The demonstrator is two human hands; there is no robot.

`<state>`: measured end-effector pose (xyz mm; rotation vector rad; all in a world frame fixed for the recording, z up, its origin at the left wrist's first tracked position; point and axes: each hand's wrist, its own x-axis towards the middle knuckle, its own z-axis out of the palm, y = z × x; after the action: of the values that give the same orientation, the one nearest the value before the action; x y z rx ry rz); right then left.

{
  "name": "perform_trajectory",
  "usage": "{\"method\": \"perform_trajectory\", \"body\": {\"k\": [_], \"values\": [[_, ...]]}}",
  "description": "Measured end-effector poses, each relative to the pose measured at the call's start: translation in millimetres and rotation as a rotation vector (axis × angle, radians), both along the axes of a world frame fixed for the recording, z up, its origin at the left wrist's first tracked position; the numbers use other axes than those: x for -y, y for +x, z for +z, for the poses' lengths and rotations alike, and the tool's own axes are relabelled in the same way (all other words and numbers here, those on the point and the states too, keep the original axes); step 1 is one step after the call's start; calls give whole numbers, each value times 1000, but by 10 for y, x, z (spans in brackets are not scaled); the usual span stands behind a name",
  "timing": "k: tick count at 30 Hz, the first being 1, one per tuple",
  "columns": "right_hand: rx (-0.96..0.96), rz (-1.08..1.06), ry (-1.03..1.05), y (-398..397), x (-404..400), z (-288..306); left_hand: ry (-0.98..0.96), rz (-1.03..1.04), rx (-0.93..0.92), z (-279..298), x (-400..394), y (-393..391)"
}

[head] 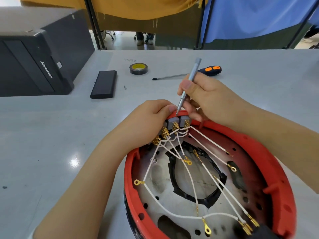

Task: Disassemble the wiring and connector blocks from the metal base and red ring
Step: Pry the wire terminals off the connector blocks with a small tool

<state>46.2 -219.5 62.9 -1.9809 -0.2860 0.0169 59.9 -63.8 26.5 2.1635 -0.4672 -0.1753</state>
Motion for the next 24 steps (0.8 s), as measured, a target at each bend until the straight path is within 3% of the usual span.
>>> {"method": "perform_trajectory", "body": {"k": [5,10,17,24], "values": [[16,-56,123,-159,139,20,-52,18,-13,5,-44,-60],[48,-73,84,-197,202,-219,-65,71,4,3,-77,-148],[100,32,37,-168,148,-263,164,103,89,28,-155,-220],[146,43,9,-176,176,-303,177,11,79,84,52,-18]]}}
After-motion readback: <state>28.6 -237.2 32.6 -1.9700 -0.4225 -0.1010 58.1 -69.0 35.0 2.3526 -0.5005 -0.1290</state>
